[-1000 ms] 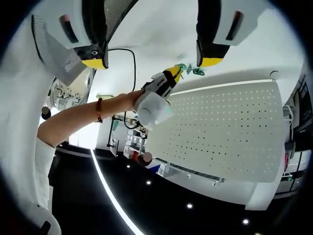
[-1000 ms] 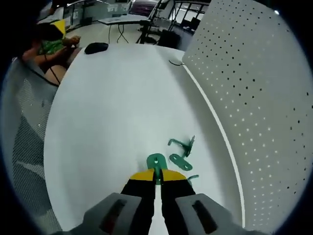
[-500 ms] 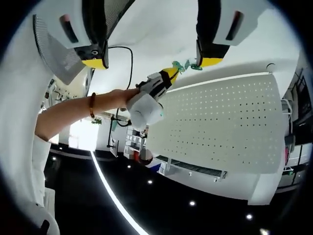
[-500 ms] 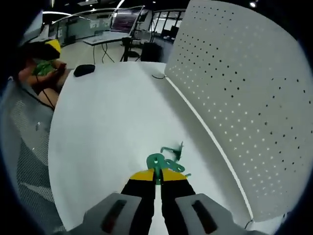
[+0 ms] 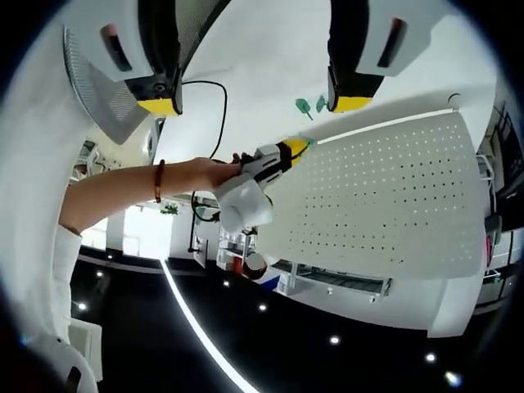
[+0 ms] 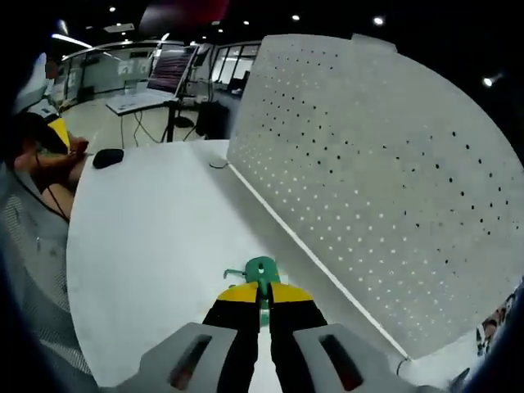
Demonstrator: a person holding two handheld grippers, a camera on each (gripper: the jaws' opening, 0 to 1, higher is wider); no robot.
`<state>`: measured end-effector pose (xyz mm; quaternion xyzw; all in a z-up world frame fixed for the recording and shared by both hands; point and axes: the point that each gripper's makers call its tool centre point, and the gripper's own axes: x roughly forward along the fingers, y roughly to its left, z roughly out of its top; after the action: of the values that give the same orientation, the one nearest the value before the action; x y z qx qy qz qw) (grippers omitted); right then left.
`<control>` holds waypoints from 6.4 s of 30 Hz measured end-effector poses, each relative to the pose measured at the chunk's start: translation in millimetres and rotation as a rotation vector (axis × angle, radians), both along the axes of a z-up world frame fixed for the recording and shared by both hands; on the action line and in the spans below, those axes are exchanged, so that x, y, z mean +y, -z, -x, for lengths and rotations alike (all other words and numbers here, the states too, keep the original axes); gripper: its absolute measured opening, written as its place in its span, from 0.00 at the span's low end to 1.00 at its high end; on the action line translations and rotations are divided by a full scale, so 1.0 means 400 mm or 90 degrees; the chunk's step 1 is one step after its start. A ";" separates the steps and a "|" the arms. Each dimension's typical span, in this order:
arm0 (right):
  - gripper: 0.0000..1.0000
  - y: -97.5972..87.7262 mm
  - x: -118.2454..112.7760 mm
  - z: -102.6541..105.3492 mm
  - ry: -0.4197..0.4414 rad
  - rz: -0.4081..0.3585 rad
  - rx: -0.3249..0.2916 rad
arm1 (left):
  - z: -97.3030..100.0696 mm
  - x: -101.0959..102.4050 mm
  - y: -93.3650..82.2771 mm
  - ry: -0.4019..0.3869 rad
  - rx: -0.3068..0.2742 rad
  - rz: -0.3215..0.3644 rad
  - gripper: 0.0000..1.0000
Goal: Insert the hook assembly into the mounting plate slot until the hook locks in place.
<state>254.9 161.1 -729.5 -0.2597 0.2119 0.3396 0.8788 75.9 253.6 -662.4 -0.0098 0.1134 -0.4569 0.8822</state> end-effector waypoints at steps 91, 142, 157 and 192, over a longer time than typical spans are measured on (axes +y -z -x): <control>0.01 -0.508 -0.315 -0.391 0.387 -0.499 -0.269 | -0.003 0.005 0.016 0.001 0.028 -0.008 0.74; 0.10 -0.453 -0.270 -0.340 0.401 -0.435 -0.250 | -0.010 0.014 0.002 0.025 0.013 -0.003 0.75; 0.09 -0.388 -0.242 -0.219 0.354 -0.423 -0.206 | -0.026 -0.001 -0.027 -0.006 -0.042 -0.003 0.73; 0.11 -0.204 -0.201 -0.054 0.265 -0.428 -0.089 | -0.077 -0.113 0.026 0.009 0.054 -0.038 0.63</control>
<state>276.3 80.9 -647.8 0.0685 0.0771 0.1862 0.9771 106.6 208.5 -672.9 -0.0021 0.1640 -0.4589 0.8732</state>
